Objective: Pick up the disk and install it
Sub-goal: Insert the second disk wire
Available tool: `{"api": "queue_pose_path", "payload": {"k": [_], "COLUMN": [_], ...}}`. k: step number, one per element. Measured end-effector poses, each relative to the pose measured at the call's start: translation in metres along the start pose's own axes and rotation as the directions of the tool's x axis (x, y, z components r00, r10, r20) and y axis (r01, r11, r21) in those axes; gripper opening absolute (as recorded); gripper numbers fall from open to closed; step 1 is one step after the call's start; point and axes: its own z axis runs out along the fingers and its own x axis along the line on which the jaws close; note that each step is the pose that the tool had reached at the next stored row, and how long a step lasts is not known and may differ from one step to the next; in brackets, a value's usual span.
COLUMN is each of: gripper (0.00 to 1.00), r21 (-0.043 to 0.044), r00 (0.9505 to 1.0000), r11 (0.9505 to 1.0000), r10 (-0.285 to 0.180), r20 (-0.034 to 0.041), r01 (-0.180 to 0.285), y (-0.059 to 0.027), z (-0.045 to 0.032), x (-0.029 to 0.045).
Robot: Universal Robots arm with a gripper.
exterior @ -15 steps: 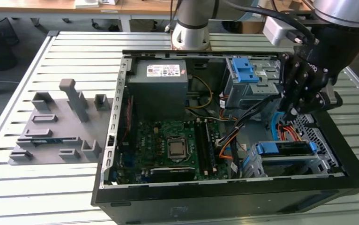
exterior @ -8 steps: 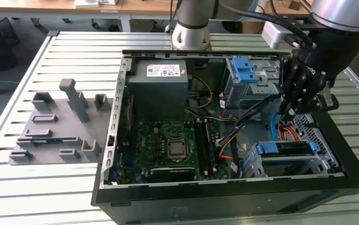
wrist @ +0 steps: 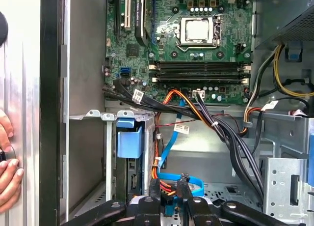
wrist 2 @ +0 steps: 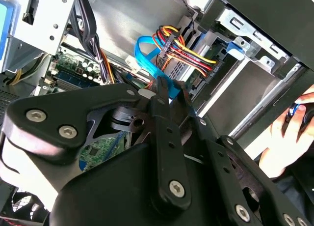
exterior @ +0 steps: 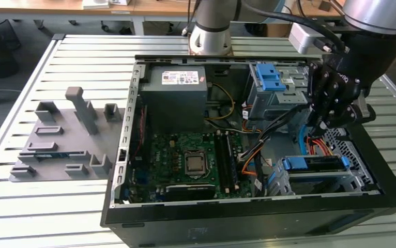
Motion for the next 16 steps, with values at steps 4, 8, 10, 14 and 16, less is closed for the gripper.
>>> {"api": "queue_pose_path", "payload": {"k": [4, 8, 10, 14, 16], "gripper": [0.28, 0.28, 0.28, 0.28, 0.28], "r21": [0.0, 0.0, 0.0001, 0.0001, 0.0], "r00": [1.0, 0.999, 0.9986, 0.9982, 0.9982], "r11": [1.0, 1.0, 1.0, 1.0, 1.0], "r10": [0.0, -0.001, -0.001, -0.001, -0.001], "r20": [-0.0067, -0.0449, -0.0532, -0.0599, -0.0599], "r01": [0.0, 0.001, 0.001, 0.001, 0.001], "y": [0.0, 0.0, 0.0, 0.0, 0.0], "z": [0.0001, 0.0, 0.0002, 0.0001, 0.0004], "x": [-0.0002, -0.0001, -0.0001, 0.0, -0.0001]}}
